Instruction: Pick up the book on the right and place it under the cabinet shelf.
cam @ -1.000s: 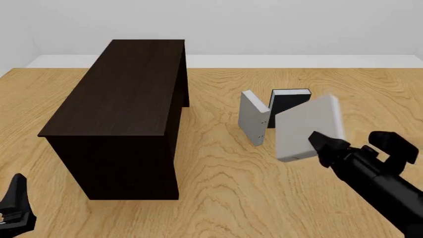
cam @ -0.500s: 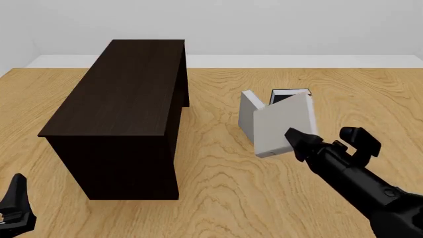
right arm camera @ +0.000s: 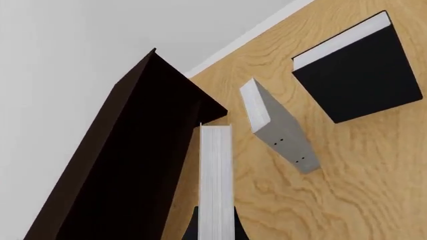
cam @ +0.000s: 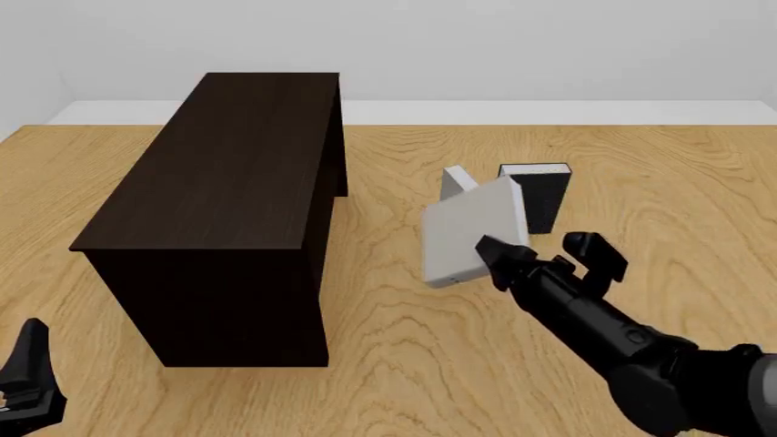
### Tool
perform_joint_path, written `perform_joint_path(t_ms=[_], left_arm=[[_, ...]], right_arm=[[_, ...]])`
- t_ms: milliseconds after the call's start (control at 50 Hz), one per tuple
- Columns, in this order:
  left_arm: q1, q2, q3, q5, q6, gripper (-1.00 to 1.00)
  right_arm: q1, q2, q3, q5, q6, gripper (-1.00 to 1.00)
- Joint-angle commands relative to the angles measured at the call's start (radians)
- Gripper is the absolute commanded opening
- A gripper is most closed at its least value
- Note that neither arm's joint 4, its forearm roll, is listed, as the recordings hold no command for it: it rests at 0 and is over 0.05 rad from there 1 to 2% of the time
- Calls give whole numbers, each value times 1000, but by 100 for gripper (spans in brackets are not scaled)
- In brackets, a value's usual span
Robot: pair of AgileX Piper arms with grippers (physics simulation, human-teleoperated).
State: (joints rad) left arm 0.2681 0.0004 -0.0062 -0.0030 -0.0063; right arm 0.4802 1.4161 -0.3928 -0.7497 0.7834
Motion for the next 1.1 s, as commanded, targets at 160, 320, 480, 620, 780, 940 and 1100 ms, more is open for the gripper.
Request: perform_joint_path(t_ms=[160,320,480,620,780,940,1100], left_arm=[[0,0,0,-2,-1,100],[0,0,1,0,0,100],[0,0,-1,0,0,100],[0,0,1,0,1,100],[0,0,-1,4,2,100],[0,0,-2,3,1,100],[0,0,2,1,1,100]], right_arm=[[59,184,-89,-120,80,-100],[79,251,-128,-144,98,-100],[100,331,-160,-176,117,-100],[114,393,-186,-203,135,-100],[124,437,-214,-231,158,-100],[144,474,-239,-256,176,-100],[155,503,-250,-291,198,-100]])
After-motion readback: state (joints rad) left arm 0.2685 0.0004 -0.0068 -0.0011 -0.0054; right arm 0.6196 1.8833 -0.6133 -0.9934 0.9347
